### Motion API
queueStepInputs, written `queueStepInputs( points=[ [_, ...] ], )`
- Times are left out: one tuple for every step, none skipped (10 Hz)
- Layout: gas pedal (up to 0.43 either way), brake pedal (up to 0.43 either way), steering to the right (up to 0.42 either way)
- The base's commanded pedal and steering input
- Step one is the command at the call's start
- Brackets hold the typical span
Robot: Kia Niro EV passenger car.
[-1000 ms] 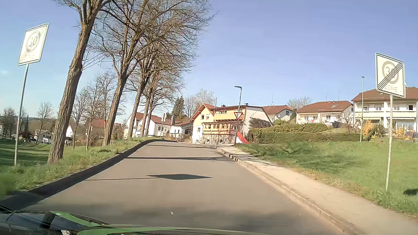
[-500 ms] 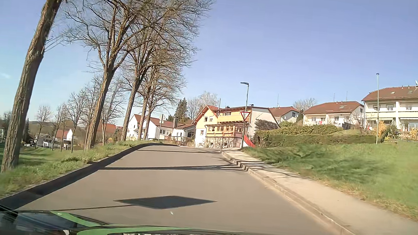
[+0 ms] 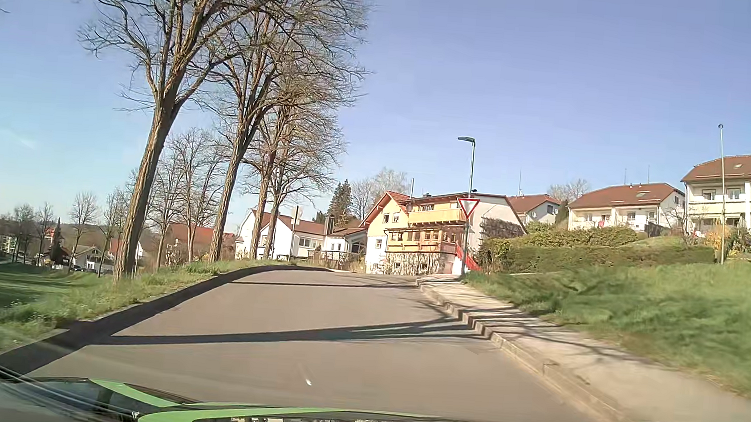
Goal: Follow the waypoints while adhering to traffic rules and regulations
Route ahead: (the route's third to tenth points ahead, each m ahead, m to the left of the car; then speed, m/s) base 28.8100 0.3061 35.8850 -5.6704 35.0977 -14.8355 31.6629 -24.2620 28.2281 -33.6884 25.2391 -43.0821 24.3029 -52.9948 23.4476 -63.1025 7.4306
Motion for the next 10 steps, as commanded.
queueStepInputs(
  points=[
    [0.378, 0.000, -0.047],
    [0.358, 0.000, -0.048],
    [0.350, 0.000, -0.047],
    [0.319, 0.000, -0.048],
    [0.299, 0.000, -0.047],
    [0.248, 0.000, -0.047],
    [0.209, 0.000, -0.046],
    [0.177, 0.000, -0.045],
    [0.130, 0.000, -0.038],
    [0.067, 0.000, -0.029]
  ],
)
